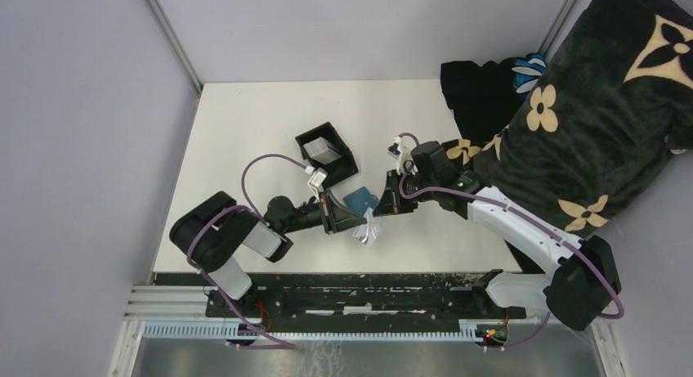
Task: Put the credit cards into the card holder
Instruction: Pick up the credit card from the storage box.
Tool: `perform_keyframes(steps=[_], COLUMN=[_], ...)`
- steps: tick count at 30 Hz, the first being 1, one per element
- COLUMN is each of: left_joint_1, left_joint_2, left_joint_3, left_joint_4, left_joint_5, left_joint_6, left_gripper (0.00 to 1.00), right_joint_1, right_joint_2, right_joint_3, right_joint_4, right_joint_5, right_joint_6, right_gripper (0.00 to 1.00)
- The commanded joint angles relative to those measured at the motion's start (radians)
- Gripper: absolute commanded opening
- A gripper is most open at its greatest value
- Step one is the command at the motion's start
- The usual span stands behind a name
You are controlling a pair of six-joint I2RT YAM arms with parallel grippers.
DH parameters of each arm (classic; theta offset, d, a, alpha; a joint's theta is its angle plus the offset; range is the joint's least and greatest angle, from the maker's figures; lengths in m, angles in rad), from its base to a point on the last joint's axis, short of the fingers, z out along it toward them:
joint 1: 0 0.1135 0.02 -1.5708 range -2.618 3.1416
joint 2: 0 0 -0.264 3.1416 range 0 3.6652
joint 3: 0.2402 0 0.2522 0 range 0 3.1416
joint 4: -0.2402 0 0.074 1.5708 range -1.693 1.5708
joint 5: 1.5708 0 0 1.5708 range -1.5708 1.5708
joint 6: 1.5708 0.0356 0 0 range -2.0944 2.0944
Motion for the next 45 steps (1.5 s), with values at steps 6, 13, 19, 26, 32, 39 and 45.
perform_keyframes(steps=[6, 13, 19, 26, 32, 39, 45], left_joint_1=[-0.004, -0.012, -0.055, -0.084, -0.095, -0.098, -0.099], left_joint_2=[0.074, 0.043, 0.025, 0.04, 0.059, 0.071, 0.096], left_joint_3=[-0.022, -0.094, -0.124, -0.114, -0.086, -0.068, -0.051], left_joint_4=[0.203, 0.203, 0.202, 0.203, 0.203, 0.205, 0.205], left_joint_5=[-0.077, -0.41, -0.653, -0.754, -0.759, -0.755, -0.751], left_joint_6=[-0.069, -0.156, -0.254, -0.338, -0.388, -0.41, -0.435], left_gripper=[0.03, 0.03, 0.03, 0.03, 0.03, 0.03, 0.03], right_joint_1=[-0.024, -0.025, -0.021, -0.001, 0.007, 0.008, 0.008], right_joint_2=[-0.052, -0.123, -0.091, -0.035, 0.026, 0.084, 0.124], right_joint_3=[0.064, -0.046, -0.134, -0.187, -0.216, -0.228, -0.232], right_joint_4=[0.0, 0.093, 0.249, 0.404, 0.5, 0.591, 0.646], right_joint_5=[0.199, 0.325, 0.304, 0.291, 0.275, 0.245, 0.216], right_joint_6=[-0.095, -0.052, 0.023, 0.073, 0.117, 0.155, 0.183], right_gripper=[0.43, 0.49, 0.49, 0.49, 0.48, 0.47, 0.46])
